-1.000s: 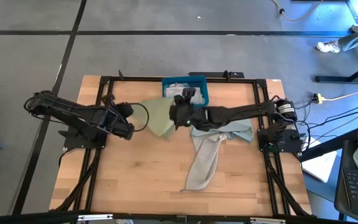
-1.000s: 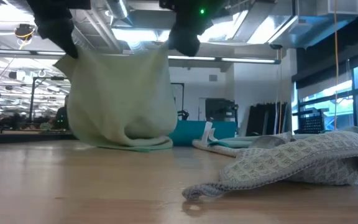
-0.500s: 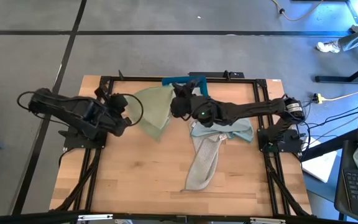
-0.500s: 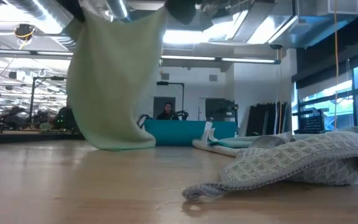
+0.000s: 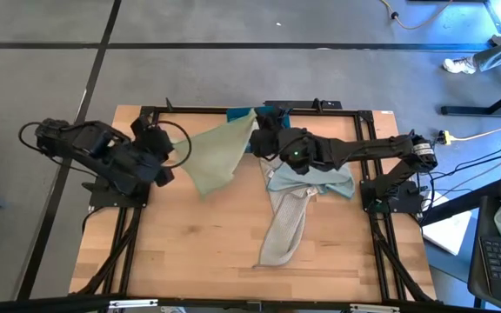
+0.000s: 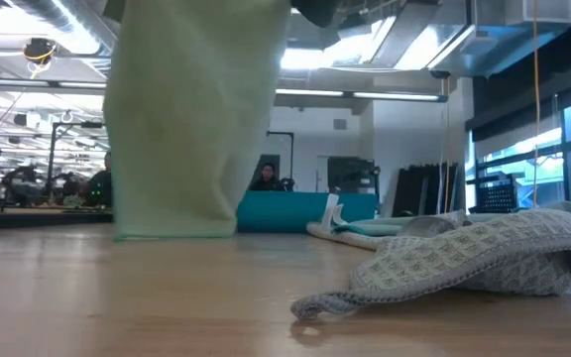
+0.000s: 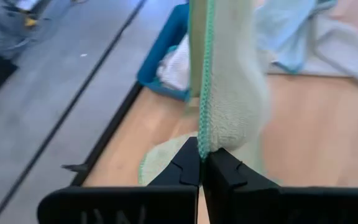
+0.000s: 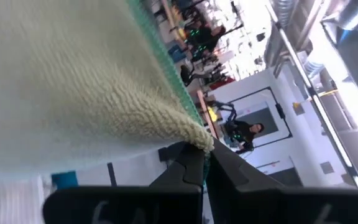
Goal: Fold microfiber towels
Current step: Fold the green towel
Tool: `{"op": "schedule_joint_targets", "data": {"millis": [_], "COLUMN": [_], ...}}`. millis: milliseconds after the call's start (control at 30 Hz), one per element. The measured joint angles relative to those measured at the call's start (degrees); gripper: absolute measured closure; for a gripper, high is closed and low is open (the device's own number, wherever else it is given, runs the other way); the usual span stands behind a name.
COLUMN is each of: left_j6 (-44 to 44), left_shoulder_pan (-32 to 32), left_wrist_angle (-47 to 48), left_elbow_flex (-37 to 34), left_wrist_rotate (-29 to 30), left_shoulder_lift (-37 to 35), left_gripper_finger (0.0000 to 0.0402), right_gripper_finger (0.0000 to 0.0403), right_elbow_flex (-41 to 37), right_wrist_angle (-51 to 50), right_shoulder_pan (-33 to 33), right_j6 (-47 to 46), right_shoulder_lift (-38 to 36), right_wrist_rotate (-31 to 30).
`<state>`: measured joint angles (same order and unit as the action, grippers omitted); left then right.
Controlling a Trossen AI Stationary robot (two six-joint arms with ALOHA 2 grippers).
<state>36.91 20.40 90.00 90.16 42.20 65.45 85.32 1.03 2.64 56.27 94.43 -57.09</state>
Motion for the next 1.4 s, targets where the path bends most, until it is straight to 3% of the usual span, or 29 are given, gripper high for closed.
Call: {"op": "schedule_joint_targets", "data": {"millis": [233,600,967,1200,1400], "left_j6": [-0.7,-5.8,-4.3,5.4,16.6], "left_shoulder_pan": [2.4,0.3,-1.2,1.4,7.7], "left_wrist_angle": [-0.1,-0.1,0.1,-0.4,-1.6], "left_elbow_flex": [5.1,8.9,9.4,1.9,-9.0], "left_wrist_rotate": [-2.6,-0.7,-9.0,-19.1,-29.4], "left_shoulder_lift": [0.0,-0.4,-1.0,-0.9,0.2], "left_gripper_finger": [0.0401,0.0401,0.0401,0.0401,0.0401], "right_gripper_finger": [0.0396,0.0396,0.0396,0.0396,0.0396], "right_elbow_flex": [0.0,0.0,-0.1,0.0,0.0], "right_wrist_angle": [-4.3,2.2,-12.4,-26.5,-40.0], "right_shoulder_pan": [-0.9,-3.2,-1.4,3.3,10.7], "right_j6": [-2.8,3.1,-6.9,-20.4,-34.6], "right_shoulder_lift": [0.0,-0.4,-0.9,-2.3,-2.7], "right_wrist_rotate": [0.1,2.0,5.4,6.1,17.6]}}
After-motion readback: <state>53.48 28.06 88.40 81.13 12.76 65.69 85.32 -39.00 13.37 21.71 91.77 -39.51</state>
